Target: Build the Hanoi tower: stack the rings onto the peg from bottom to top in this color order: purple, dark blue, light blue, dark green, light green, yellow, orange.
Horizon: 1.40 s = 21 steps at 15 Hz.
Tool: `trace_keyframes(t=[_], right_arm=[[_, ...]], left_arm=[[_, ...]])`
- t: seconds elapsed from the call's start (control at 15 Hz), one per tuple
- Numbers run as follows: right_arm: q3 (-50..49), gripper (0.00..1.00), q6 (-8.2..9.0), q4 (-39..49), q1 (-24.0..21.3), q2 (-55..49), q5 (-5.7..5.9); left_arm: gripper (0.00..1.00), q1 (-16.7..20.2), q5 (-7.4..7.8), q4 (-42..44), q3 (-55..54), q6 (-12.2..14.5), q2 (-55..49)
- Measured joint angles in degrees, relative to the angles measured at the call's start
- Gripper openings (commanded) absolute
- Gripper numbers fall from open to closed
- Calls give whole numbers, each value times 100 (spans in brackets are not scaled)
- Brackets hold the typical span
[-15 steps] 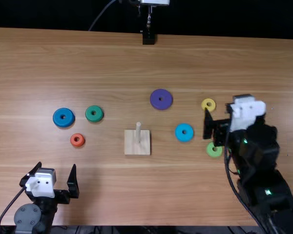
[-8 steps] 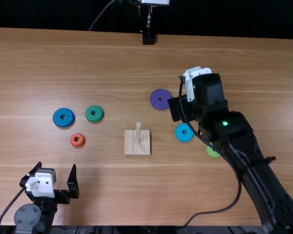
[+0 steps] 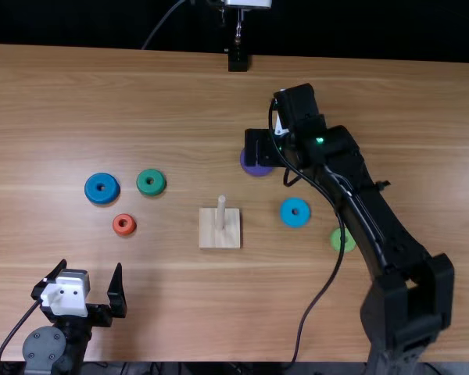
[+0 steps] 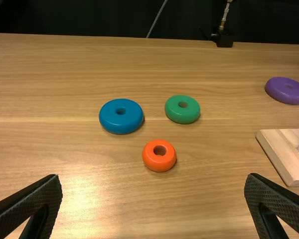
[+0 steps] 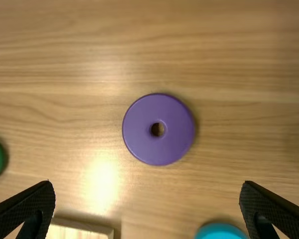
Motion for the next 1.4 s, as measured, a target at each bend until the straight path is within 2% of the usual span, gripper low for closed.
trace_keyframes(t=[0.13, 0.2, 0.4, 0.53, 0.8, 1.2, 1.4], right_arm=[[437, 100, 31, -114, -2, 573, -11], [527, 100, -22, -131, 0, 728, -22], [909, 100, -326, -330, 0, 1080, -44], [1021, 100, -396, -393, -2, 1283, -46], [1351, 100, -433, -531, 0, 1858, -50], [1541, 100, -433, -691, -2, 1998, -44], [1676, 100, -435, -688, 0, 2243, 39]], left_arm=[[100, -2, 2, 2, 0, 0, 0], [100, 0, 2, 0, 0, -2, 0], [100, -2, 0, 2, 0, 0, 0], [100, -2, 0, 0, 0, -2, 0], [100, -2, 0, 0, 0, 2, 0], [100, -2, 0, 2, 0, 0, 0], [100, -2, 0, 0, 0, 2, 0]])
